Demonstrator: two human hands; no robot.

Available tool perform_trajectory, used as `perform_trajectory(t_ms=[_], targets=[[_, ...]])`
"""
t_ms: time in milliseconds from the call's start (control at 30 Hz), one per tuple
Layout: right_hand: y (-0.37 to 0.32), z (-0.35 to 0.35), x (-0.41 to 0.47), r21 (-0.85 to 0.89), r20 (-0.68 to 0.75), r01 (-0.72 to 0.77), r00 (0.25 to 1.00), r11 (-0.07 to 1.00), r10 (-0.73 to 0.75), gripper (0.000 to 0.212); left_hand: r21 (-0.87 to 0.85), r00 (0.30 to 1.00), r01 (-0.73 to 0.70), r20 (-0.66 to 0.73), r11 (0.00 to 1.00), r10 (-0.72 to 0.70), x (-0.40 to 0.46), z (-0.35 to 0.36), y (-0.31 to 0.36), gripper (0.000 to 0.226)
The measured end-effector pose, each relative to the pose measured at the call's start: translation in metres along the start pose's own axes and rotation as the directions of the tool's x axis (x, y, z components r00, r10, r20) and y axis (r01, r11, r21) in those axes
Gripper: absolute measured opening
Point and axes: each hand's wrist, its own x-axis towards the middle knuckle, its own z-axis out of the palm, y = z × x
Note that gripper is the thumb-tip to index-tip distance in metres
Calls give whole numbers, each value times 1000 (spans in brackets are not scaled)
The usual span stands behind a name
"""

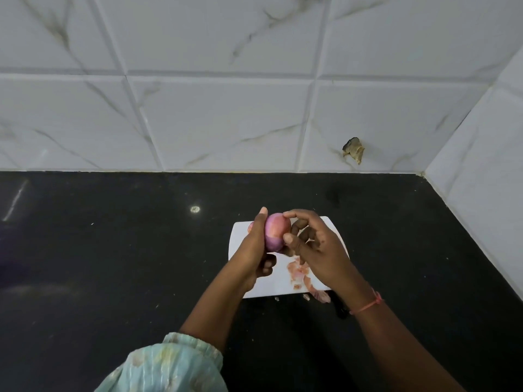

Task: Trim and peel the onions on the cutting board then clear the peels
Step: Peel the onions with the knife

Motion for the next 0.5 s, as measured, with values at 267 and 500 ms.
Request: perform_trajectory(t_ms=[267,500], targets=[[2,-21,8,-126,201,-31,978,992,56,44,49,964,-71,261,996,56,4,-8,10,55],[0,-23,9,-215,191,-21,980,976,63,37,30,948,-97,307,995,83,8,-8,9,49]])
